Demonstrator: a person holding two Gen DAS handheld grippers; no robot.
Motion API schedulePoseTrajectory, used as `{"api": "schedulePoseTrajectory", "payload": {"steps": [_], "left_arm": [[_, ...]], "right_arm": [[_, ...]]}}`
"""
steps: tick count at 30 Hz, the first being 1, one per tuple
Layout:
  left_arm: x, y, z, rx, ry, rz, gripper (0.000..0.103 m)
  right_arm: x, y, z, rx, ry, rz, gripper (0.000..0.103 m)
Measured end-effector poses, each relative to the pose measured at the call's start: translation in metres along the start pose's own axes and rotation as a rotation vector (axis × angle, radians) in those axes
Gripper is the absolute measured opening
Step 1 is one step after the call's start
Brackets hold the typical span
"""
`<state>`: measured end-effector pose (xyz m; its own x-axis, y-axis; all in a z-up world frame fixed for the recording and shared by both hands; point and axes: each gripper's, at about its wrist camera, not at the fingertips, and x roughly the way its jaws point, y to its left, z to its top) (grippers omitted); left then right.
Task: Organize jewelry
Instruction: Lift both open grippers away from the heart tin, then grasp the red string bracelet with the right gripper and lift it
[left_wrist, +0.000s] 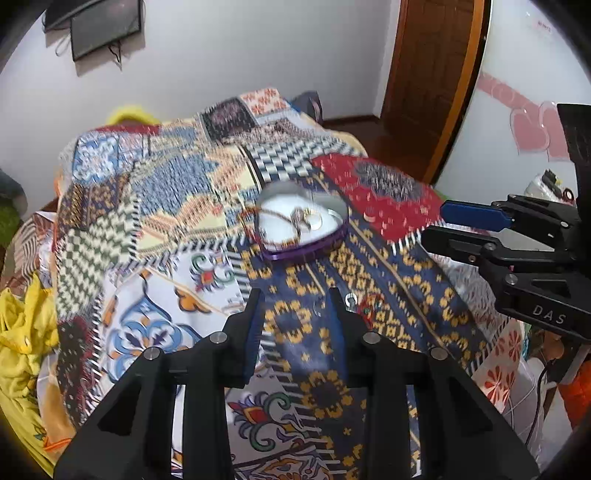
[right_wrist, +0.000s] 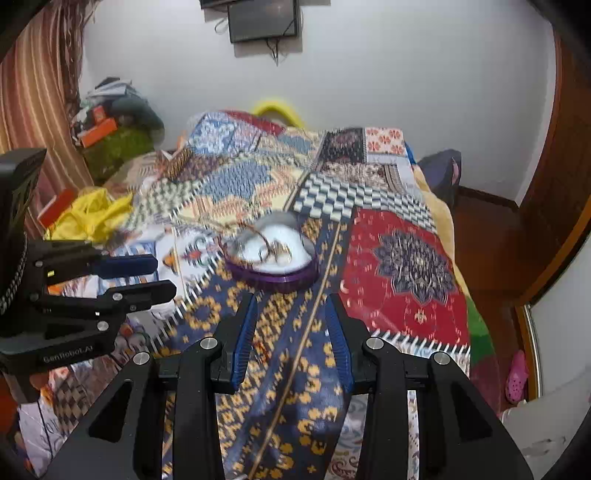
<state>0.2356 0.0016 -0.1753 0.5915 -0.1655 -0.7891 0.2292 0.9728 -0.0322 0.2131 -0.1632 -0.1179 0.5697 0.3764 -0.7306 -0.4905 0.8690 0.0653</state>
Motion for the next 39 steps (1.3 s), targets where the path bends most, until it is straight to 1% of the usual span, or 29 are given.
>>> {"api": "schedulePoseTrajectory", "payload": {"steps": [8,13,20,27,28,29,30,33,39], "left_arm": [[0.042,0.002,-0.017,0.002,0.125,-0.017,0.034],[0.06,-0.003,-0.018,0.019,0.164,-0.024,0.034],[0.073,-0.007,-0.007,0.013,0.164,-0.055,0.034],[0.08,-0.007,-0.001,-0.015,0.143,-0.078,0.034],[0.08,-0.006,-0.002,-0.024,0.136,-0.083,0.033],[0.08,-0.005,-0.002,-0.03,0.131,-0.088,0.026],[0.08,-0.003,-0.002,-0.035,0.129,-0.091,0.022],[0.078,0.001,-0.004,-0.053,0.122,-0.101,0.021],[0.069,0.008,-0.012,-0.076,0.107,-0.084,0.021]], "right_arm": [[0.014,-0.009,-0.024,-0.003,0.075,-0.015,0.035],[0.019,-0.01,-0.031,-0.008,0.095,-0.013,0.035],[0.024,-0.011,-0.034,-0.011,0.102,0.0,0.035],[0.026,-0.011,-0.036,-0.004,0.105,0.016,0.035],[0.027,-0.011,-0.036,-0.002,0.106,0.019,0.035],[0.027,-0.011,-0.036,0.001,0.109,0.023,0.035],[0.028,-0.011,-0.037,0.002,0.113,0.028,0.035],[0.032,-0.007,-0.039,-0.007,0.128,0.042,0.035],[0.038,0.008,-0.04,-0.041,0.142,0.07,0.035]]}}
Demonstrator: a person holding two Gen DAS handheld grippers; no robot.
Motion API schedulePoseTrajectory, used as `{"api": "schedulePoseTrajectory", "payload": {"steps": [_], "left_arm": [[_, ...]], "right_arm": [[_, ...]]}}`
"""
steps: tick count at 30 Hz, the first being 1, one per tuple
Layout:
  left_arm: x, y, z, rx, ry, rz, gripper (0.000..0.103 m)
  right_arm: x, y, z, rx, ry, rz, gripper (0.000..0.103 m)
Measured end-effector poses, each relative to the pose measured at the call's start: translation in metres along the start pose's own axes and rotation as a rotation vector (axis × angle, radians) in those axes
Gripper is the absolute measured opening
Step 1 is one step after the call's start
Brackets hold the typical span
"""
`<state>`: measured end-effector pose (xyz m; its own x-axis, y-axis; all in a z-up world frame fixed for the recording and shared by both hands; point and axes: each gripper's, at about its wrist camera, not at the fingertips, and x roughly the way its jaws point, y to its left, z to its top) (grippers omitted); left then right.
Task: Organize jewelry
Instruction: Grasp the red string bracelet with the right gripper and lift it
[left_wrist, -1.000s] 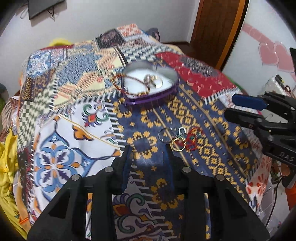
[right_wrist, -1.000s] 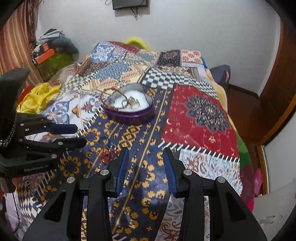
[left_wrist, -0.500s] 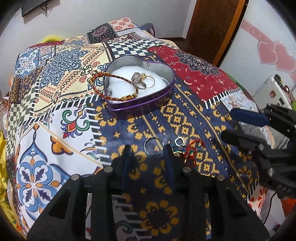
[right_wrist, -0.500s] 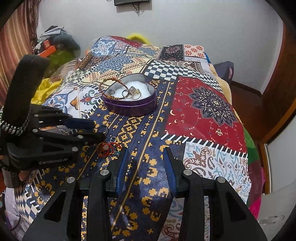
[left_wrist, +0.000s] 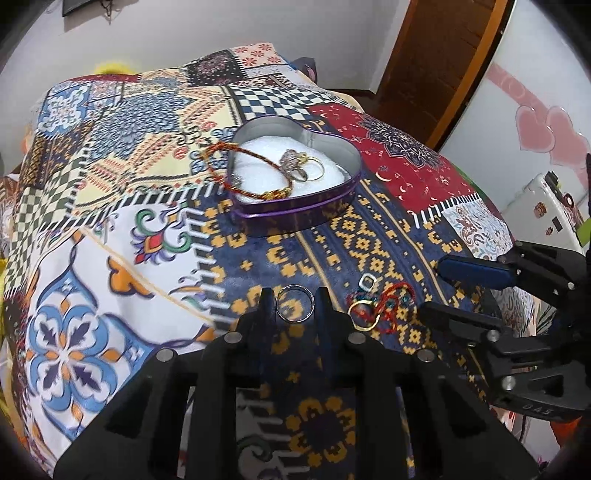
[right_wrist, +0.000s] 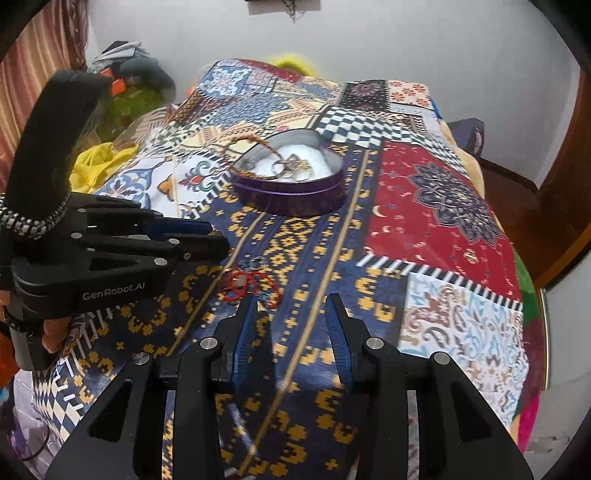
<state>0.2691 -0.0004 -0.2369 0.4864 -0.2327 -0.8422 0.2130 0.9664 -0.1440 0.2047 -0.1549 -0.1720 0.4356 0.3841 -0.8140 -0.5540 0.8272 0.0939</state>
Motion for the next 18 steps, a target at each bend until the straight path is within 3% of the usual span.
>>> {"api": "schedulePoseTrajectory", "payload": {"steps": [13,15,16,17,18], "left_arm": [[-0.026,0.012,-0.026,-0.03,-0.039,0.036,0.021],[-0.027,0.013,-0.027,-0.04,-0.041,0.032,0.021],[-0.028,0.013,-0.028,-0.043,-0.042,0.03,0.021],[-0.029,0.013,-0.028,-0.047,-0.043,0.028,0.021],[-0.029,0.013,-0.029,-0.047,-0.044,0.027,0.021]], "right_arm": [[0.018,0.019,0.003,-0.114,0.012,0.023,0.035],[0.018,0.02,0.003,-0.118,0.013,0.038,0.026],[0.019,0.02,0.004,-0.12,0.018,0.046,0.014],[0.019,0.02,0.004,-0.117,0.024,0.055,0.008],[0.019,0.02,0.005,-0.112,0.026,0.061,0.008]]}}
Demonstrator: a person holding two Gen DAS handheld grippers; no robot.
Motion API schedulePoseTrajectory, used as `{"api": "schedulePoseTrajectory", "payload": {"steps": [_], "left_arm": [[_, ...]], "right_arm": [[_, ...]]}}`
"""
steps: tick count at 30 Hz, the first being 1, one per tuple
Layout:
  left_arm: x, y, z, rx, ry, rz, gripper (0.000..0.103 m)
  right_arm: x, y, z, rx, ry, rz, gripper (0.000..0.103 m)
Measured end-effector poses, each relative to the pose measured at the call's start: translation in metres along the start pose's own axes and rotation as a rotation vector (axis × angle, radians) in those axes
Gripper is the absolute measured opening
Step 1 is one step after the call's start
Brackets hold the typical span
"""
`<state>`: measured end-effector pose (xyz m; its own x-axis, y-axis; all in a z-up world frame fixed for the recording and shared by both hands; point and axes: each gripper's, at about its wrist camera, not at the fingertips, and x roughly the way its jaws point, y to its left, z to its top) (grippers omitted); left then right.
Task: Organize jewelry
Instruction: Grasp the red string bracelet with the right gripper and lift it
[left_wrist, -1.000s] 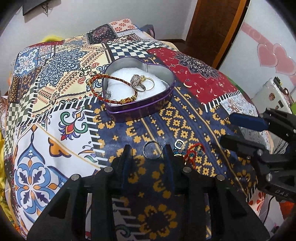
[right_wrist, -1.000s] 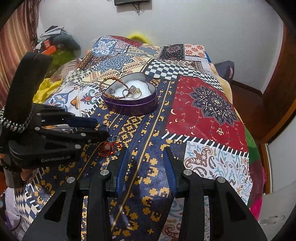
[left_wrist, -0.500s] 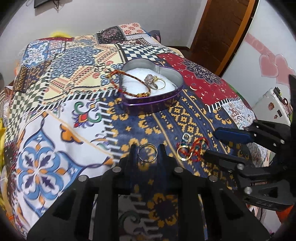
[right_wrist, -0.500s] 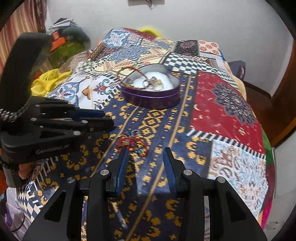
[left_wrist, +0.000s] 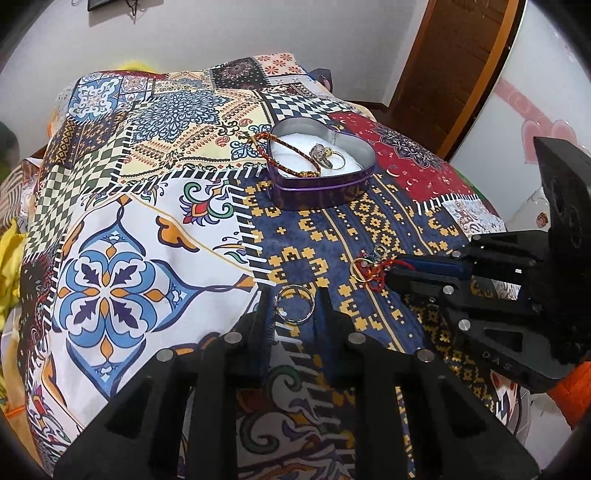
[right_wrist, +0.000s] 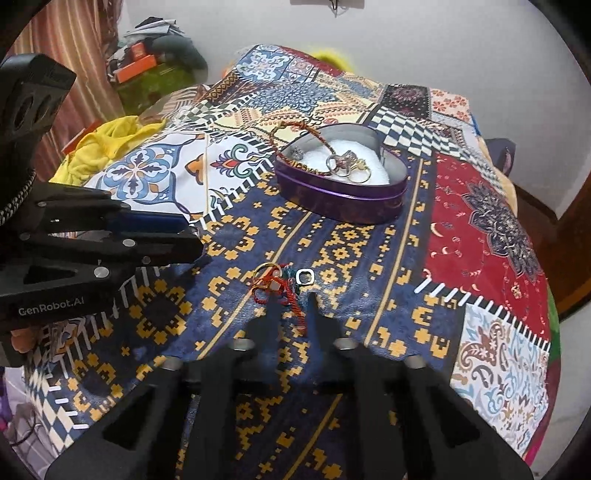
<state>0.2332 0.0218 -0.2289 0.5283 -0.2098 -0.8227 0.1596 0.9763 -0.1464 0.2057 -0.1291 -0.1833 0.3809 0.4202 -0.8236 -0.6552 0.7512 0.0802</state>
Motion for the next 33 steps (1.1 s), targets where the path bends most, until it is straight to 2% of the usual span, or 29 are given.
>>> {"api": "schedulePoseTrajectory", "payload": {"steps": [10,25,33], "left_arm": [[-0.017,-0.006,0.002,-0.001,-0.033,0.004,0.021],[-0.051,-0.016,0.013,0.012,-0.107,0.011,0.021],[-0.064,-0.016,0.027,0.014,-0.156,0.009,0.021]], "right_arm": [[-0.019,-0.003,0.001,0.066,-0.04,0.035,0.007],[-0.077,-0.008,0.024,0.092,-0.192,-0.004,0.007],[-0.094,-0.014,0.039,0.105,-0.259,-0.02,0.007]]}}
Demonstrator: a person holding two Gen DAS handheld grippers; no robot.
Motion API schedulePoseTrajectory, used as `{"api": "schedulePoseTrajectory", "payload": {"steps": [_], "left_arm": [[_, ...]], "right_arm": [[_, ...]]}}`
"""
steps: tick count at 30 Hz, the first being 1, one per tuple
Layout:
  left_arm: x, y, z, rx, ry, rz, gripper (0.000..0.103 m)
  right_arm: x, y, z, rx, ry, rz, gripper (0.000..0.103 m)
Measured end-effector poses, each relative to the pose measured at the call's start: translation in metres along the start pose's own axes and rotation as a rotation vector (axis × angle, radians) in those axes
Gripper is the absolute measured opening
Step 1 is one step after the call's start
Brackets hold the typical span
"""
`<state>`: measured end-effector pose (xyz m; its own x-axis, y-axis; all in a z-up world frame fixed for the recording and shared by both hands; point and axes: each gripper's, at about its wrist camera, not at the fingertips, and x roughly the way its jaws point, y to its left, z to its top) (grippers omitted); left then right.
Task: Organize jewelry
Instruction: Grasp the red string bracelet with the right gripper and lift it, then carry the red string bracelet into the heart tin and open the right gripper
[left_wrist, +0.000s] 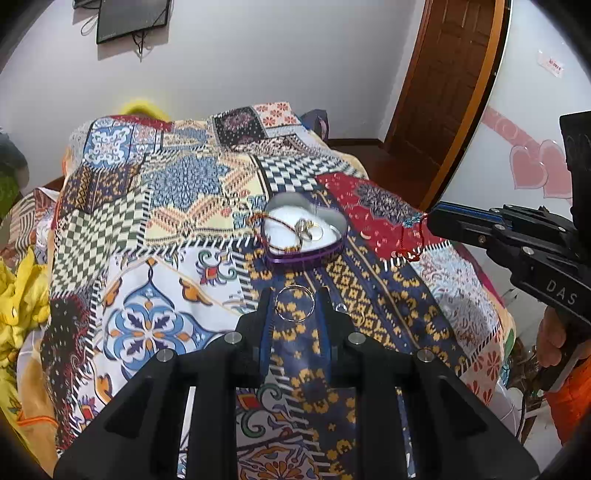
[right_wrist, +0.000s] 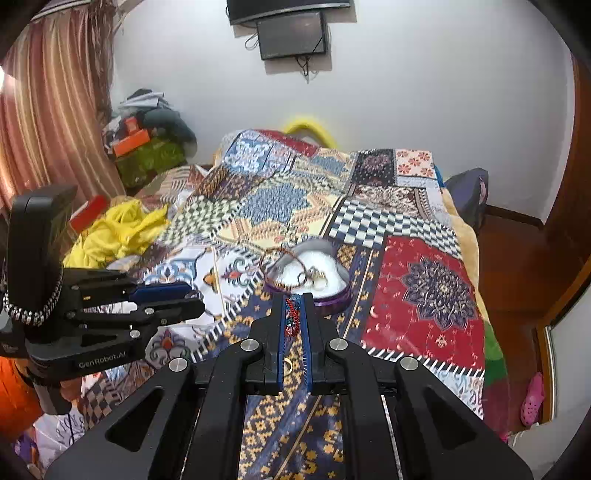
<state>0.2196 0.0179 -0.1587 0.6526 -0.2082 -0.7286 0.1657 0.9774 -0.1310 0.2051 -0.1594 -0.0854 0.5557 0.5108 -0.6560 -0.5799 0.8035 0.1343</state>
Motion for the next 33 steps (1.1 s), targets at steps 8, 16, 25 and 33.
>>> {"api": "schedulePoseTrajectory", "payload": {"steps": [8,16,25,33], "left_arm": [[-0.001,0.001,0.02,0.004,-0.043,0.004,0.021],[0.014,0.002,0.036,0.014,-0.051,0.009,0.021],[0.047,0.006,0.051,0.01,-0.024,0.014,0.021],[0.079,0.013,0.058,0.005,0.019,0.009,0.021]], "right_arm": [[-0.001,-0.005,0.021,0.013,-0.058,-0.007,0.007],[0.01,-0.012,0.035,0.03,-0.08,-0.004,0.007],[0.039,-0.021,0.045,0.039,-0.055,0.001,0.007],[0.067,-0.032,0.048,0.074,-0.001,0.017,0.007]]}}
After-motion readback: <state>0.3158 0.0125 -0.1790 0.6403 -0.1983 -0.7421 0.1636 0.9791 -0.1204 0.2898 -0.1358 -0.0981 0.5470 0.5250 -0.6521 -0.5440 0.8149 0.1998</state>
